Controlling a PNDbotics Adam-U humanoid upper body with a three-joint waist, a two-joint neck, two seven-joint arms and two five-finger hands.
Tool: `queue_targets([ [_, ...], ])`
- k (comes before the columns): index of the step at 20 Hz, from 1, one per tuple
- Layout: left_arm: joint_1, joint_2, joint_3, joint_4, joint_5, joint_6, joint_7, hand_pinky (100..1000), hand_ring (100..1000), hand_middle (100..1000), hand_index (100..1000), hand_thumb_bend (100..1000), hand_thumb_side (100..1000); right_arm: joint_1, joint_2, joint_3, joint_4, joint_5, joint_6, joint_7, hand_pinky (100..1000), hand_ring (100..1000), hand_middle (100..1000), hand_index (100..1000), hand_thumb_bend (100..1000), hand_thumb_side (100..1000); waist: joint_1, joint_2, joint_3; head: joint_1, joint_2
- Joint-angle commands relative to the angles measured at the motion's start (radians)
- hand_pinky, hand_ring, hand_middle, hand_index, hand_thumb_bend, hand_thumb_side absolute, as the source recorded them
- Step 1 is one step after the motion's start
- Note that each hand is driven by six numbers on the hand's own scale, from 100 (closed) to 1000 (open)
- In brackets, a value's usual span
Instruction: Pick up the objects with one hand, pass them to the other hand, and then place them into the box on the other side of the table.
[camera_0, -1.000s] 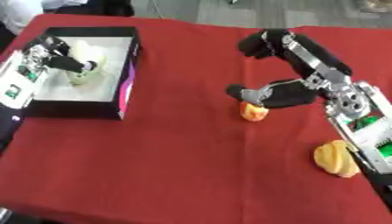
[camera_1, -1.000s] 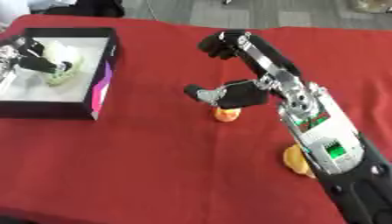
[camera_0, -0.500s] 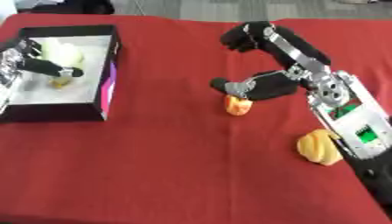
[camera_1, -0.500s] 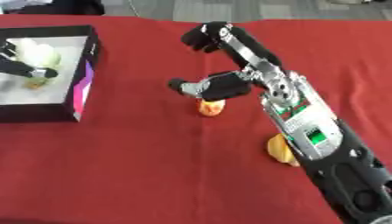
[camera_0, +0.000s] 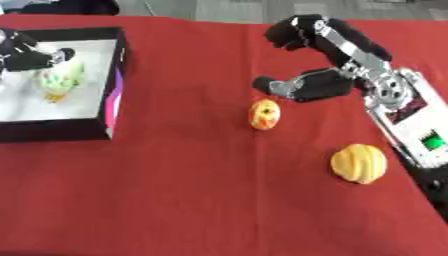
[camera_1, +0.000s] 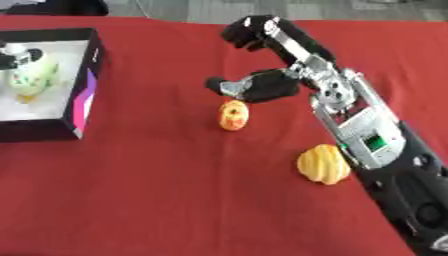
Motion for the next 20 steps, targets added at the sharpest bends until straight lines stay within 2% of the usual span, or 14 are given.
queue_targets([
  [1, 0.006, 0.053, 0.016, -0.086, 0.05, 0.016, 0.036, 765, 842, 707, 751, 611, 509, -0.037, -0.095, -0.012, -0.019, -0.043, 0.028, 0.042, 828, 811, 758, 791, 532, 292, -0.013, -0.017, -0.004, 0.011, 0.006],
  [4, 0.021, 0.058, 0.01, -0.132, 0.1, 0.023, 0.054, 770, 855, 736, 776, 618, 515, -0.05, -0.175, -0.012, -0.053, -0.076, 0.048, 0.092, 840, 826, 781, 805, 541, 298, -0.015, -0.017, -0.005, 0.011, 0.006],
  [11, 0.044, 0.072, 0.0, -0.163, 0.207, 0.028, 0.118, 774, 858, 748, 786, 615, 521, -0.051, -0.347, -0.039, -0.113, -0.132, 0.093, 0.298, 856, 850, 817, 833, 570, 311, -0.016, -0.016, -0.009, 0.01, 0.006],
  [16, 0.048, 0.076, -0.006, -0.161, 0.222, 0.03, 0.129, 775, 859, 750, 786, 618, 523, -0.063, -0.449, -0.022, -0.147, -0.164, 0.118, 0.378, 863, 855, 824, 839, 594, 310, -0.019, -0.017, -0.011, 0.001, 0.006],
  [20, 0.049, 0.079, -0.005, -0.159, 0.223, 0.033, 0.133, 775, 858, 749, 784, 621, 525, -0.025, -0.51, -0.016, -0.192, -0.164, 0.124, 0.412, 861, 846, 812, 836, 617, 304, -0.025, -0.016, -0.014, -0.011, 0.006],
])
